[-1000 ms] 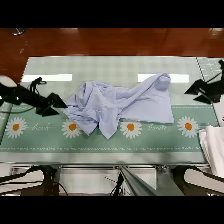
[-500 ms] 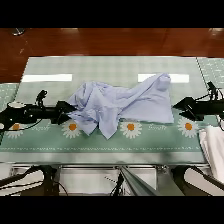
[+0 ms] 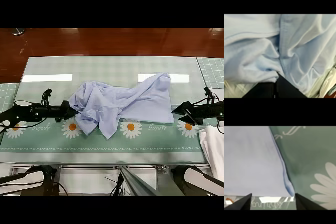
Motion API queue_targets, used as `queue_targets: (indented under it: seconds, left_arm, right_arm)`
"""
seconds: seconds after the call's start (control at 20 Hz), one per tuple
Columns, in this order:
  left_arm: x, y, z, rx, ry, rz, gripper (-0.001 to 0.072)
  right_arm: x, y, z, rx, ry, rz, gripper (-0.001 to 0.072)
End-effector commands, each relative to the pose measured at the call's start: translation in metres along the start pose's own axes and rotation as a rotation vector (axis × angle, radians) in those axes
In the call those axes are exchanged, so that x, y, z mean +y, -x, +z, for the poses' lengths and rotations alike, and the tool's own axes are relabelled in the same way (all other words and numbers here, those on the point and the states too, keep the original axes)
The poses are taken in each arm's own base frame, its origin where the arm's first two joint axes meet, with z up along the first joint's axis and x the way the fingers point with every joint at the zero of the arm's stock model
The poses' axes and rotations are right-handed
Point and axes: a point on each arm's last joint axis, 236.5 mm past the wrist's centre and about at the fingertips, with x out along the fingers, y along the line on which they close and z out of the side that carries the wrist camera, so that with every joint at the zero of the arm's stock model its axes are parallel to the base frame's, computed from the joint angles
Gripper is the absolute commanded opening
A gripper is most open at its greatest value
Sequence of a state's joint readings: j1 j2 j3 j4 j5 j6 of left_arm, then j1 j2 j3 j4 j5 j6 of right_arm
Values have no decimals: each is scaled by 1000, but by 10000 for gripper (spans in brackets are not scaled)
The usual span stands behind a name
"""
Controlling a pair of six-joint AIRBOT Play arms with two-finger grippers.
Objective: Fold the shirts.
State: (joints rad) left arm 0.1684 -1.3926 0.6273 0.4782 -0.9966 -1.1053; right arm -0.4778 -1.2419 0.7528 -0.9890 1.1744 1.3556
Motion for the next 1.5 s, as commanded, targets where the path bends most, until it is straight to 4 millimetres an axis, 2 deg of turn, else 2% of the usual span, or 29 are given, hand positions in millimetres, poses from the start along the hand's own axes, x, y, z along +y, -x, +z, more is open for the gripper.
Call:
queue_targets:
  seconds: [0.0,0.2,0.4,0.45,0.5,0.55,0.65,0.75,0.85,0.95,1.05,1.15,1.25,1.3,1.45]
  left_arm:
    - [-9,3,1,14,-20,-27,22]
    - [-9,3,1,14,-19,-27,22]
    - [-10,3,-1,21,-19,-31,22]
    - [-11,3,-3,32,-19,-37,22]
    - [-14,4,-7,50,-22,-47,22]
    - [-20,7,-10,72,-37,-66,22]
    - [-43,26,-5,87,-82,-122,22]
    - [-76,62,16,15,-176,-165,21]
    - [-113,110,43,-125,-253,-185,21]
    - [-173,173,63,-305,-361,-261,21]
    - [-237,237,63,-459,-483,-361,21]
    - [-291,295,47,-590,-623,-402,21]
    - [-332,346,19,-714,-758,-388,21]
    - [-347,368,3,-782,-830,-357,21]
    - [-368,416,-41,-972,-936,-192,21]
  right_arm:
    - [-11,-13,-9,68,-39,-19,619]
    - [9,-29,2,60,-58,92,619]
    - [24,-57,0,86,-3,72,616]
    - [31,-62,0,92,15,72,532]
    - [40,-65,1,96,40,77,231]
    - [51,-62,5,88,85,89,24]
    - [78,-39,21,69,167,123,25]
    - [105,7,51,-17,263,121,25]
    - [137,72,85,-169,339,110,25]
    - [177,147,108,-344,424,127,24]
    - [219,222,107,-508,533,142,24]
    - [258,294,87,-683,628,161,24]
    - [287,356,47,-844,712,178,25]
    - [296,382,22,-920,750,183,25]
    - [305,436,-54,-1098,834,164,25]
